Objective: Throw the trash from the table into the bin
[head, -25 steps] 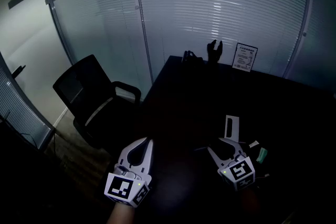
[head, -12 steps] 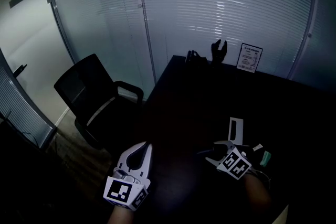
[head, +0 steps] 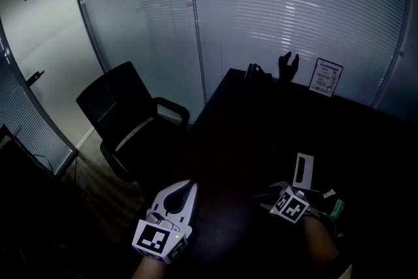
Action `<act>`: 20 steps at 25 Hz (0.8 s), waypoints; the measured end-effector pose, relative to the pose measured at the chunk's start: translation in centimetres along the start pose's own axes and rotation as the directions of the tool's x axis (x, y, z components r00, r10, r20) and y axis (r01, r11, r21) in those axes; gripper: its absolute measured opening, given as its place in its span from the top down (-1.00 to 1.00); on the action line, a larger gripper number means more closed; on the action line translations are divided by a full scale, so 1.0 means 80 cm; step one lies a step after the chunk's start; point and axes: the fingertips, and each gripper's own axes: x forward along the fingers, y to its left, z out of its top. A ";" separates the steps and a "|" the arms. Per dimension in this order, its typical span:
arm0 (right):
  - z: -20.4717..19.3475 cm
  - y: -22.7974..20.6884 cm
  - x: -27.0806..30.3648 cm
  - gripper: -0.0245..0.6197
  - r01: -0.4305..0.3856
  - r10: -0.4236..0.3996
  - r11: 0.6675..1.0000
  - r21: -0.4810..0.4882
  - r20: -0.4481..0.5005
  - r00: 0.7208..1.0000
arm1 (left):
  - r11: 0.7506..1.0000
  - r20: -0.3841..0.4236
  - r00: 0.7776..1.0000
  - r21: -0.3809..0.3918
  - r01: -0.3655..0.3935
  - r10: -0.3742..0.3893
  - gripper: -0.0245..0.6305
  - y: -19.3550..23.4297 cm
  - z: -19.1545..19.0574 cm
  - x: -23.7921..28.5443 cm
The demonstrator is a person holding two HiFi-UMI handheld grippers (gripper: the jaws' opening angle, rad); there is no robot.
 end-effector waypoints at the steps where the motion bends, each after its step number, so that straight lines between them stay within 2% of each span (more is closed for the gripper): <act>1: -0.002 0.000 0.003 0.23 -0.016 0.016 1.000 -0.008 -0.008 1.000 | 1.000 -0.004 1.000 0.003 -0.001 0.001 0.93 0.000 -0.002 0.002; 5: -0.007 -0.004 0.010 0.23 -0.050 0.051 0.999 0.017 -0.011 0.999 | 1.000 -0.021 1.000 0.014 0.022 -0.022 0.93 -0.009 -0.007 0.009; 12: -0.015 -0.013 0.015 0.23 -0.085 0.078 0.981 0.172 0.049 0.996 | 0.999 -0.029 0.999 0.007 0.043 -0.043 0.93 -0.016 -0.016 0.025; 16: -0.015 -0.012 0.012 0.23 -0.078 0.069 0.980 0.182 0.056 0.996 | 0.999 -0.030 0.999 0.005 0.044 -0.044 0.93 -0.015 -0.013 0.029; 20: -0.015 -0.008 0.012 0.34 -0.087 0.080 0.982 0.166 0.044 0.996 | 0.999 -0.024 0.998 0.010 0.050 -0.049 0.93 -0.018 -0.010 0.032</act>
